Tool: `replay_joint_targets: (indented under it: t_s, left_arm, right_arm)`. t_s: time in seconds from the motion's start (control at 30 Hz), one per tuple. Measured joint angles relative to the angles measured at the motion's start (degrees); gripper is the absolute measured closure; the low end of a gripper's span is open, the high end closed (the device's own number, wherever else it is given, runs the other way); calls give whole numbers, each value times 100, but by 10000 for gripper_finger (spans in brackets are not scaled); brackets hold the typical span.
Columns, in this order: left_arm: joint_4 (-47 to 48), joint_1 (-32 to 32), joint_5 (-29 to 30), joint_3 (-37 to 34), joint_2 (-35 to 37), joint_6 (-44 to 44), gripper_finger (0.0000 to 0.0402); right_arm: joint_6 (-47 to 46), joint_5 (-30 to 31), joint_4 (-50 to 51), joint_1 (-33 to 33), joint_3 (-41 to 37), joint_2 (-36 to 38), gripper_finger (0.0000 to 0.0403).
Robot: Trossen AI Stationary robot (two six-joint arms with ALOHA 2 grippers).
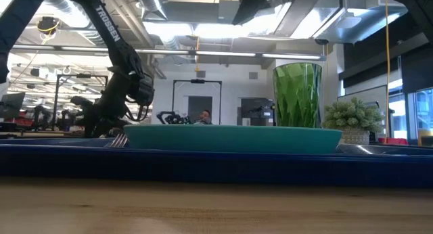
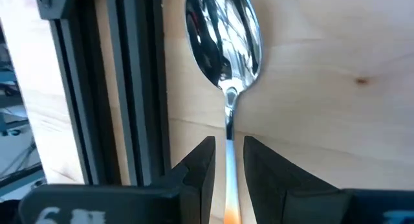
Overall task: Pick and place plate/cup/fork/spoon on tray
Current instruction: Put the orange spoon on the blue tray
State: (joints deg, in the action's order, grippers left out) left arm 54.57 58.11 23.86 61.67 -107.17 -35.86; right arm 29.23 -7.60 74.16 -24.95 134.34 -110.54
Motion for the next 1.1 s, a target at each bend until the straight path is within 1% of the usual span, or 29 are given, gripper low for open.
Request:
replay_joint_targets:
  t_s: [0.2,0.57,0.67,0.87,1.1]
  left_arm:
    - [2,-48,220,9,-121,-114,328]
    - [-10,-50,246,11,-121,-157,331]
    - [-20,-50,255,10,-121,-157,344]
    - [-17,-50,262,11,-120,-162,395]
    - [-14,-50,250,11,-116,-129,400]
  right_arm:
    - [2,0,44,2,0,0,391]
    - [2,0,58,2,0,0,391]
    - [2,0,78,2,0,0,391]
    - [2,0,95,2,0,0,391]
    - [2,0,104,2,0,0,391]
